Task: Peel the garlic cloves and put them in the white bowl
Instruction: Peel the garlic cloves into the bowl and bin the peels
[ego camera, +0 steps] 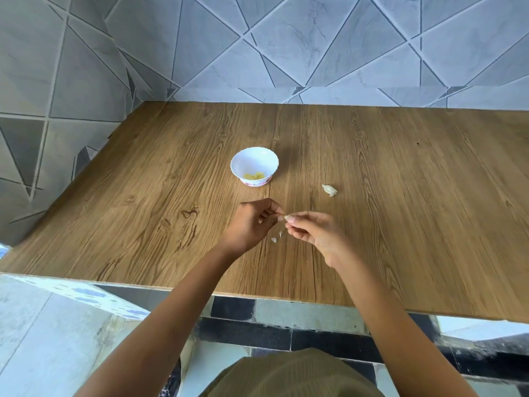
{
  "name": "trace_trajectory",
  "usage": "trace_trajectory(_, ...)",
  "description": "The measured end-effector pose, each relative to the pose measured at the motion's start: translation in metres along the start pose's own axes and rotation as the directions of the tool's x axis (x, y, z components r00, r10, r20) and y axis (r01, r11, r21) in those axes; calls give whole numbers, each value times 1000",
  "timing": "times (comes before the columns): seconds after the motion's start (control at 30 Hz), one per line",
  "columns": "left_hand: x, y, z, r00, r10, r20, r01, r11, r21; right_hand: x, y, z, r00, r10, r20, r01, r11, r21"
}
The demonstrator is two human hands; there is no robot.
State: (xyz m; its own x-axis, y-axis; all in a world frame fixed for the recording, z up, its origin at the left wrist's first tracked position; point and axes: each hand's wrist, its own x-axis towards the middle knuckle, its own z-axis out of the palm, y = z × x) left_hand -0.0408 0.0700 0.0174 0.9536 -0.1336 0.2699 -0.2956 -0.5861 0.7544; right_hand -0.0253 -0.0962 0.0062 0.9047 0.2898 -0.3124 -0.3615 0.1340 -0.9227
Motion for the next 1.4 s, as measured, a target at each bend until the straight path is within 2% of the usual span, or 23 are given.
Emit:
trace_trajectory(0.1, 0, 1, 0, 975, -218, 51, 222, 965, -136, -2, 3, -1, 994, -112, -1, 111, 990, -84)
trace_trajectory(0.17, 0, 4, 0, 950, -299, 88, 311, 931, -190, -3, 4, -2, 992, -122, 17, 123, 987, -102)
trace_trajectory(0.3, -1, 9, 2, 974, -226, 8, 226, 974, -20, -2, 4, -1, 1000, -20, 17, 21, 999, -30)
trace_trajectory(0.4, -1, 13, 1, 983, -181, -19, 182, 982, 42, 0, 5, -1, 1000, -6, 4, 6, 1000, -14)
trace_trajectory(0.47, 0, 14, -1, 971, -236, 33, 237, 971, -24, 0, 6, -2, 998, 20, 52, -22, 999, 37)
trace_trajectory(0.6, 0, 16, -6, 928, -320, 190, 366, 879, -306, -2, 2, -7, 982, 85, 171, -115, 978, 174)
trace_trajectory(0.63, 0, 16, -6, 928, -324, 183, 367, 879, -303, -2, 1, -8, 979, 88, 184, -120, 978, 169)
trace_trajectory(0.7, -1, 15, -5, 952, -292, 98, 305, 937, -173, -2, 2, -8, 979, 86, 183, -114, 982, 148)
trace_trajectory(0.8, -2, 18, -3, 996, -93, 3, 92, 994, 56, -1, 2, -7, 987, 82, 139, -98, 989, 107)
trace_trajectory(0.87, -1, 18, -2, 1000, -15, -8, 16, 995, 94, 1, 3, -5, 989, 80, 125, -93, 990, 108)
trace_trajectory(0.93, 1, 17, -1, 996, -85, -8, 85, 996, 21, 1, 4, -5, 992, 56, 117, -71, 989, 133)
trace_trajectory(0.97, 1, 16, -1, 985, -171, 16, 172, 983, -67, 1, 6, -5, 993, 29, 112, -45, 989, 143)
trace_trajectory(1.03, 0, 16, 1, 935, -331, 130, 355, 886, -298, 1, 9, -4, 994, -33, 104, 17, 989, 148)
trace_trajectory(1.13, -1, 15, 1, 860, -418, 292, 509, 677, -532, 1, 13, -6, 988, -97, 116, 83, 989, 121)
trace_trajectory(1.23, 0, 14, 0, 803, -459, 381, 590, 512, -624, 1, 15, -7, 981, -160, 106, 160, 987, 9)
trace_trajectory(1.27, 0, 15, 1, 799, -475, 369, 592, 516, -619, 1, 16, -7, 974, -208, 84, 214, 975, -63)
trace_trajectory(1.3, 0, 15, 3, 810, -494, 316, 577, 576, -579, 0, 18, -6, 958, -282, 57, 288, 944, -163)
trace_trajectory(1.33, 0, 15, 6, 835, -505, 220, 543, 686, -485, 1, 19, -5, 922, -387, 30, 378, 878, -294)
trace_trajectory(1.4, -1, 17, 13, 904, -427, -17, 420, 894, -157, 1, 23, -1, 789, -614, 13, 519, 655, -550)
